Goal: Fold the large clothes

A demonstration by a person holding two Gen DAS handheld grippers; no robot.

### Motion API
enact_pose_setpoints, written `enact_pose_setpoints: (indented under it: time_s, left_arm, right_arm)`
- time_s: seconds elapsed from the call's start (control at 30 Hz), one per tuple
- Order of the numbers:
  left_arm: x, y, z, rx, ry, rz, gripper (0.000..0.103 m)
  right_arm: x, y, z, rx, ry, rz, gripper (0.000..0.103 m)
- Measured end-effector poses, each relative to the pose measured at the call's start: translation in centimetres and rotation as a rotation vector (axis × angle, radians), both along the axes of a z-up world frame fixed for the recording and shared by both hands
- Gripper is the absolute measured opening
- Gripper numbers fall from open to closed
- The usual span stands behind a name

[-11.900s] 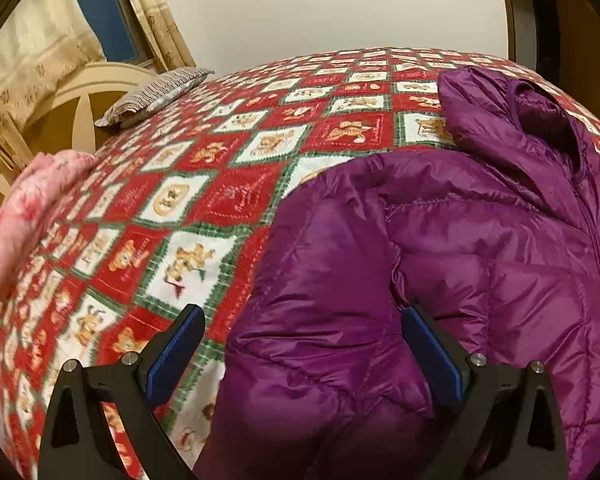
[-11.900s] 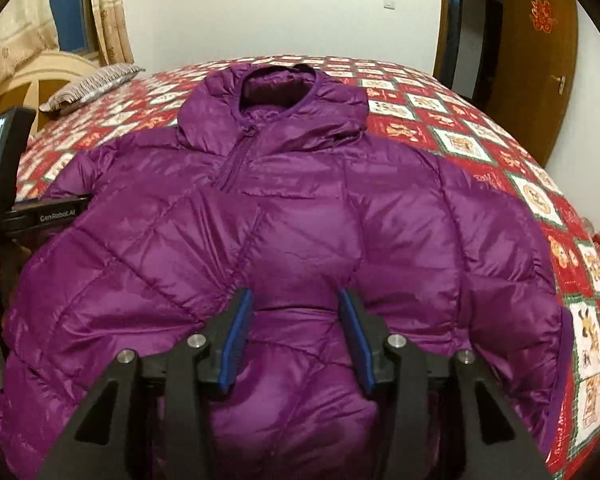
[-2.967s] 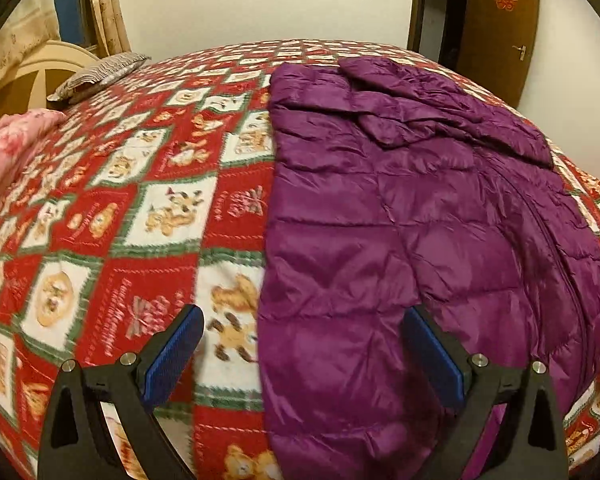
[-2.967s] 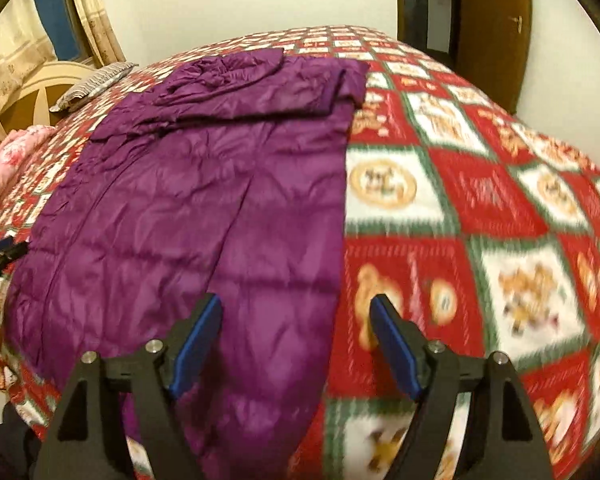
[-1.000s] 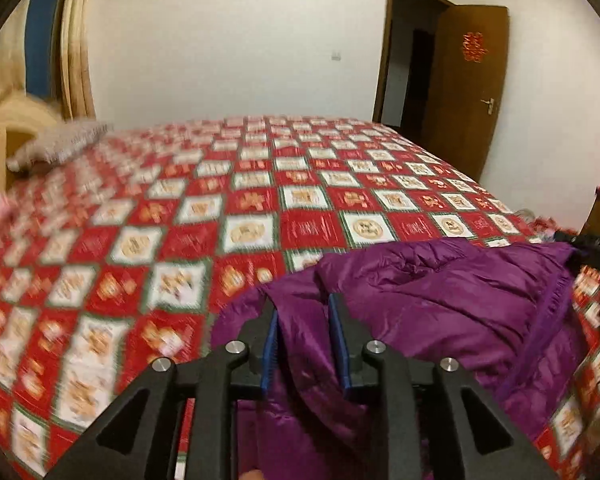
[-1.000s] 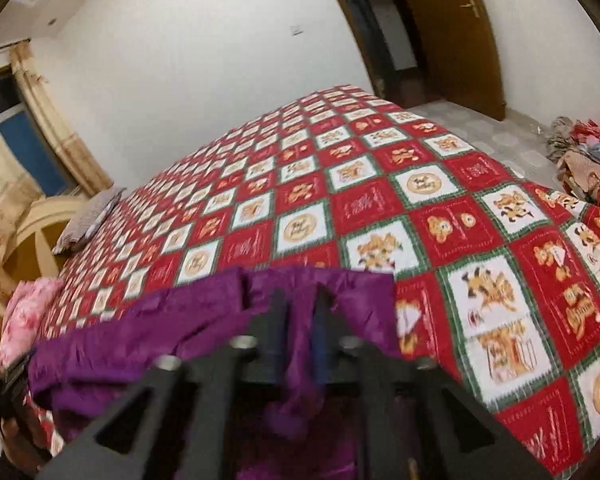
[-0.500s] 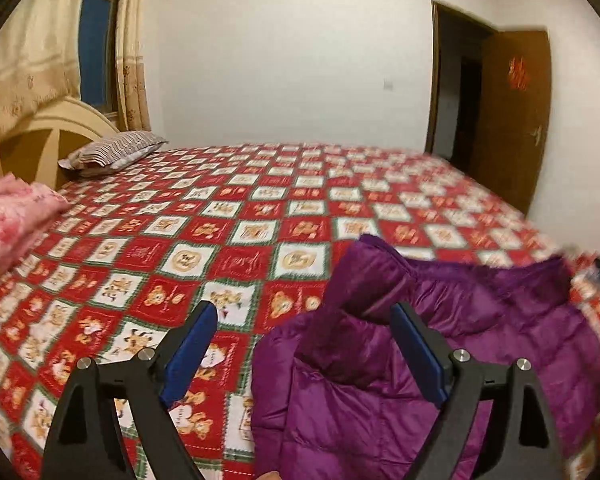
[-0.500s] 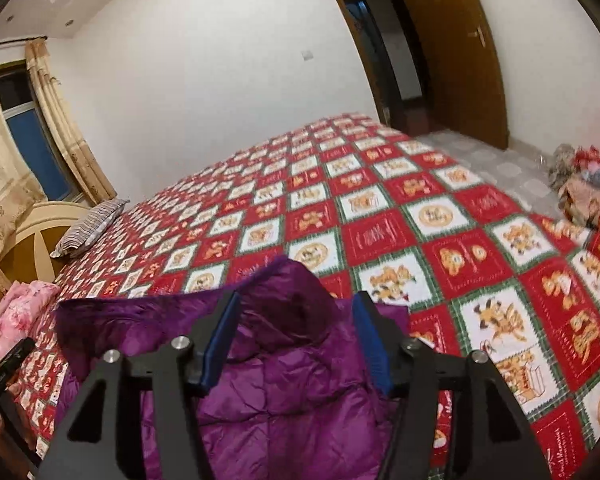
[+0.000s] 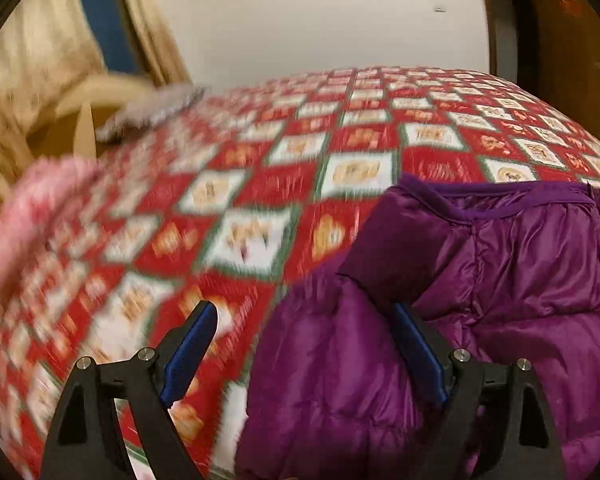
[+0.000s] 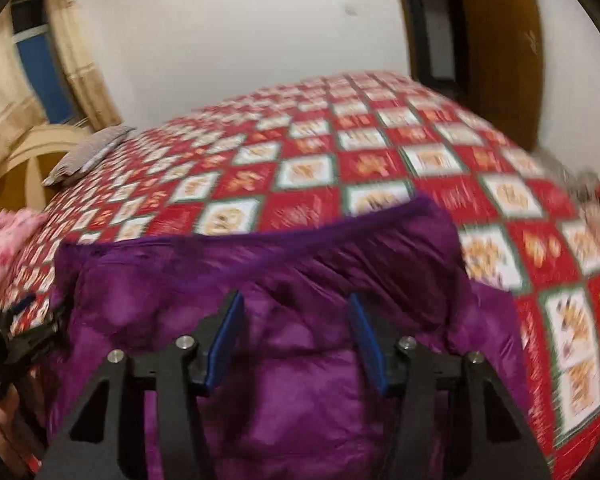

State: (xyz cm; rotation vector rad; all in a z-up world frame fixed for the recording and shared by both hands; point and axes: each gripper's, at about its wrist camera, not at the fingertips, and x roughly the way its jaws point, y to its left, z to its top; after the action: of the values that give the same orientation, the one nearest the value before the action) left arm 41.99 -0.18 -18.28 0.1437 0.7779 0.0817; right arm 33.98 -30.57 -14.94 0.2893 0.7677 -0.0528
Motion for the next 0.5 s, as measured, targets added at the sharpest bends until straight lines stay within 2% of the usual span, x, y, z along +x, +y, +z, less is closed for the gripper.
enact_pose_setpoints:
  time_s: [0.07, 0.17, 0.33, 0.5]
  left_arm:
    - [-0.1, 0.7, -0.6, -0.044, 0.029, 0.02, 0.095]
    - [-0.6, 1.1, -1.3, -0.075, 0.047, 0.042, 0.098]
    - [-1.1, 1.3, -1.4, -0.087, 0.046, 0.071, 0.101]
    - [-0.9, 1.0, -1.6, -0.059, 0.045, 0.076, 0.102]
  right_arm:
    - [-0.1, -0.8, -1.8, 0.0, 0.024, -0.013, 0.053]
    - [-0.5, -1.8, -2.8, 0.035, 0.01, -0.036, 0.05]
    - [-0.3, -1.6, -3.1, 0.028, 0.015, -0.037, 0.05]
    - [0.0, -1.4, -3.5, 0.027, 0.025, -0.036, 0.05]
